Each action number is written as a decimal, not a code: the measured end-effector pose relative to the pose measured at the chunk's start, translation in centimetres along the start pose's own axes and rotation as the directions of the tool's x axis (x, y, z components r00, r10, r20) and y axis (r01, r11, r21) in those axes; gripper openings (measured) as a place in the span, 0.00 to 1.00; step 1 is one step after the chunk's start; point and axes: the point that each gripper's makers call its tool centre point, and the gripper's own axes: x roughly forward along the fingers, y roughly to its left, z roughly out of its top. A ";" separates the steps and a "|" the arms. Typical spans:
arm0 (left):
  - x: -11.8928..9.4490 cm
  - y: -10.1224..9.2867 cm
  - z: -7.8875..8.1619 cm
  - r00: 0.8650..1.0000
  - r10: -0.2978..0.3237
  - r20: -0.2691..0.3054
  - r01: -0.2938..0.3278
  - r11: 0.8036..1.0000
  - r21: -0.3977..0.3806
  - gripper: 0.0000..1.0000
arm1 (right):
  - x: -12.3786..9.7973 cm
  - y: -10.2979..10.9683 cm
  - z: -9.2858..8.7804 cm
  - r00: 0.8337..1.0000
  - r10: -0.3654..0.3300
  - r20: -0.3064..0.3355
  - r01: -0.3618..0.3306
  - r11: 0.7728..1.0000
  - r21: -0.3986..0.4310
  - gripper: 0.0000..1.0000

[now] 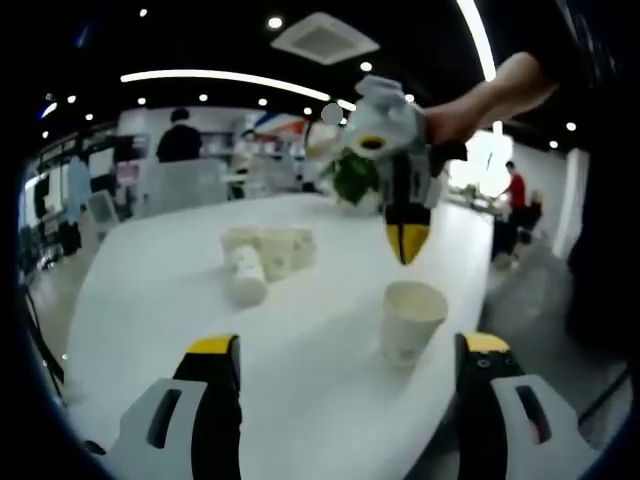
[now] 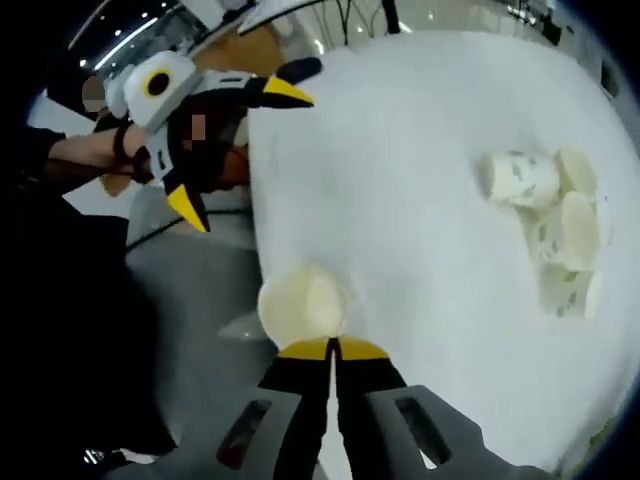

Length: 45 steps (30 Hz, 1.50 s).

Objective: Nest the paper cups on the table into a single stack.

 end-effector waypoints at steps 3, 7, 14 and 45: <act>0.0 0.0 0.0 1.000 -0.001 0.000 0.001 1.000 -0.001 0.87 | -0.2 0.1 0.2 0.998 0.004 0.056 -0.005 1.000 0.031 0.00; 0.0 0.1 0.0 1.000 -0.002 -0.003 0.002 1.000 0.002 0.87 | -0.7 0.0 0.5 0.990 -0.012 0.141 0.001 0.997 0.078 0.00; 0.1 0.2 0.3 1.000 -0.006 -0.001 0.006 1.000 0.006 0.87 | -0.9 -0.5 0.0 0.965 -0.055 0.257 0.016 0.988 0.153 0.00; 0.1 0.2 1.0 0.999 -0.038 -0.025 0.039 0.999 0.031 0.87 | -6.4 -8.0 -3.5 0.588 -0.532 0.610 0.187 0.822 0.538 0.11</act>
